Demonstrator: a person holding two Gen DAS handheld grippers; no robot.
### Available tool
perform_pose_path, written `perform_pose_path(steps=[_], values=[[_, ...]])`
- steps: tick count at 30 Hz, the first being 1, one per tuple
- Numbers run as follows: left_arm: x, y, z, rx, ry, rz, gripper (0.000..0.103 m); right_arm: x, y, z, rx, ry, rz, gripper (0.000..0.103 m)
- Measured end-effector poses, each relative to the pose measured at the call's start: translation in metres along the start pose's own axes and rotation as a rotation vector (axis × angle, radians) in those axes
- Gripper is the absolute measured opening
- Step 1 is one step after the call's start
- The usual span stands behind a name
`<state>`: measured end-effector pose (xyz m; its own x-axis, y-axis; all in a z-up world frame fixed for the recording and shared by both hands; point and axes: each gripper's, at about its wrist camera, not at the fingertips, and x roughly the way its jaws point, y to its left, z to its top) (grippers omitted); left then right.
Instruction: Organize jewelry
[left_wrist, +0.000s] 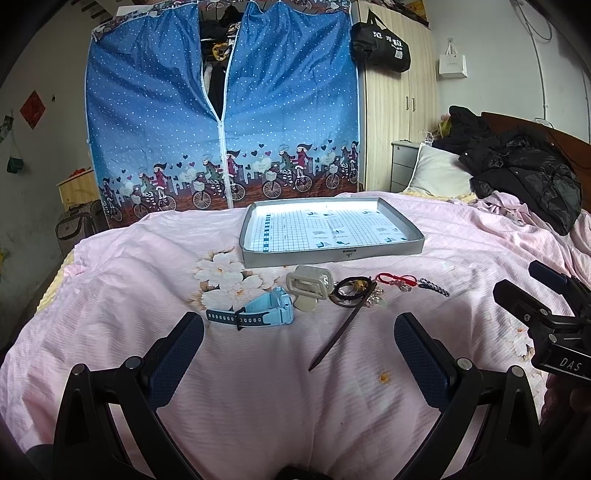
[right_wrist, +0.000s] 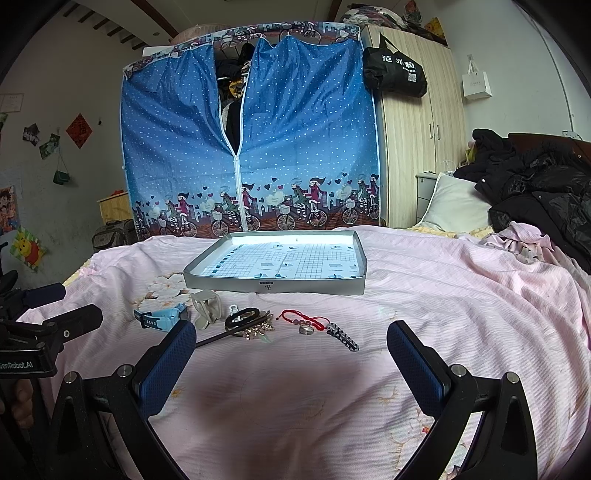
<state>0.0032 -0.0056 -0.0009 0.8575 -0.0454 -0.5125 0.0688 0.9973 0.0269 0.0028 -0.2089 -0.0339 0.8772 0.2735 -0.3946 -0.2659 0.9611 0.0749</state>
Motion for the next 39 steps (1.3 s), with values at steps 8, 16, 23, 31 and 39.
perform_pose_path(steps=[8,16,23,31,39], values=[[0.013,0.005,-0.003,-0.032,0.096,-0.067,0.101,0.015,-0.005,-0.013,0.073,0.095,0.104,0.103],[0.037,0.019,-0.002,-0.098,0.195,-0.125,0.101,0.027,-0.031,-0.002,0.099,0.221,0.098,0.103],[0.062,0.015,0.006,-0.060,0.261,-0.180,0.101,0.058,-0.054,0.008,0.064,0.345,0.119,0.103],[0.116,-0.006,0.023,0.066,0.307,-0.268,0.081,0.115,-0.078,0.011,0.011,0.474,0.166,0.095],[0.161,-0.009,0.012,0.096,0.404,-0.398,0.033,0.158,-0.096,0.000,0.055,0.547,0.221,0.057]])
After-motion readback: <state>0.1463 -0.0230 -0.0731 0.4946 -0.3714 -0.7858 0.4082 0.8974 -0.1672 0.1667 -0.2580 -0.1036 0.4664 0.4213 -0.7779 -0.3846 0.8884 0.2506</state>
